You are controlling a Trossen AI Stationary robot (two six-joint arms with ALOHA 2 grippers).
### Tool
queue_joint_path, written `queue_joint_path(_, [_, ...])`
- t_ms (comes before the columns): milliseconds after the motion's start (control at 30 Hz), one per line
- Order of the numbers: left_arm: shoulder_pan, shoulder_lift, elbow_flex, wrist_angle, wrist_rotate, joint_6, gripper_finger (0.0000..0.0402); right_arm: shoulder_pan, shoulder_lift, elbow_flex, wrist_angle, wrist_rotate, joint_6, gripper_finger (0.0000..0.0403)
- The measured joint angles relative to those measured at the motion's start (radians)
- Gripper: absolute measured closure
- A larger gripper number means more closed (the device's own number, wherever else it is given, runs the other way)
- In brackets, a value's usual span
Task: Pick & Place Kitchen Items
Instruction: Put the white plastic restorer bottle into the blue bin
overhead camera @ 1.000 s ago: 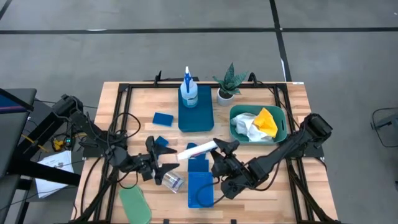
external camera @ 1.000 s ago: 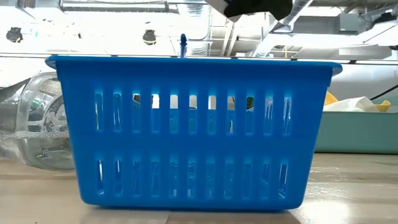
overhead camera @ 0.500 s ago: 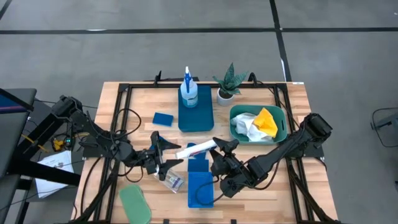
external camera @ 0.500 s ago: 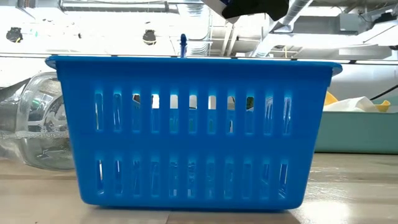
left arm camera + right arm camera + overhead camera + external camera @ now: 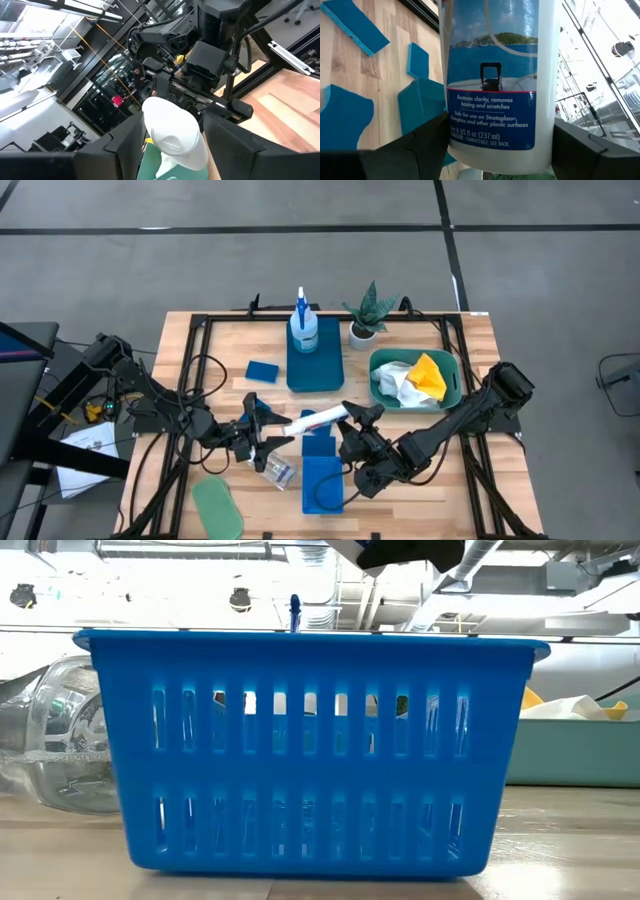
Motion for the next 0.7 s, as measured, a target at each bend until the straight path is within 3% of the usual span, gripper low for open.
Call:
queue_joint_path(500, [0.0,0.0,0.0,0.0,0.004,-0.015,0.028,0.0,0.0,0.0,-0.001,-0.001,0.007,0.0127])
queue_joint_path(700, [0.001,0.0,0.0,0.002,0.052,-0.03,0.028,0.001,0.0,0.0,0.001,0.001,0.009,0.0127])
